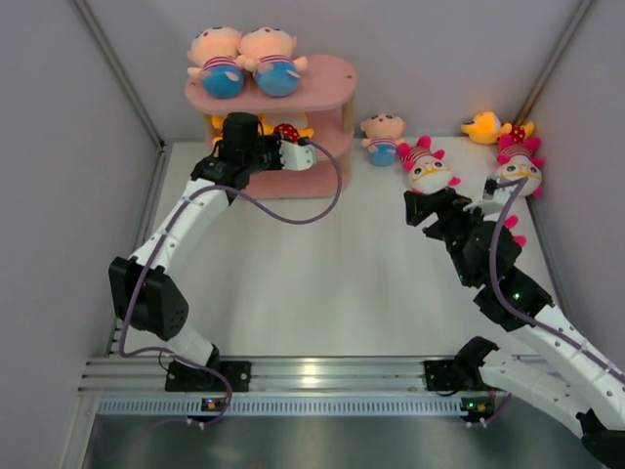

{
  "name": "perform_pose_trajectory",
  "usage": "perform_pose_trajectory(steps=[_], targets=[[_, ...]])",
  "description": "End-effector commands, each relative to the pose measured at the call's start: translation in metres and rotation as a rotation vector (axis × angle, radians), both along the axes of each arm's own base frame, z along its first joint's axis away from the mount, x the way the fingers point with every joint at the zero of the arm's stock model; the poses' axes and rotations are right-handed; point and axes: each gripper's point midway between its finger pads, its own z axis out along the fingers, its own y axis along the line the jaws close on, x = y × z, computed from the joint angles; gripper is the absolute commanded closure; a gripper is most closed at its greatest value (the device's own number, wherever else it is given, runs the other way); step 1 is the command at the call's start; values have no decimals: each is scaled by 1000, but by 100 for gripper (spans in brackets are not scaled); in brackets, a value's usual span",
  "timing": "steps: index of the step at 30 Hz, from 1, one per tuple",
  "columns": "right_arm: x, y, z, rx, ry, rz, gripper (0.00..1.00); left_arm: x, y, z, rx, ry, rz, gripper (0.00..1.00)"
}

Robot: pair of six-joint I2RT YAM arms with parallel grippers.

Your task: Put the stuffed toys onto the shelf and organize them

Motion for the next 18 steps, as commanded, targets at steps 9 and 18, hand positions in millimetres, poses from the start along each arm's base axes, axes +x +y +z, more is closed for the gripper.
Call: perform_pose_trajectory(steps=[9,18], targets=[[-2,-17,8,4,-27,-56,20,36,51,27,-82,-81,42,100],[5,-10,0,-36,7,-43,19,45,52,15,-111,-41,72,100]])
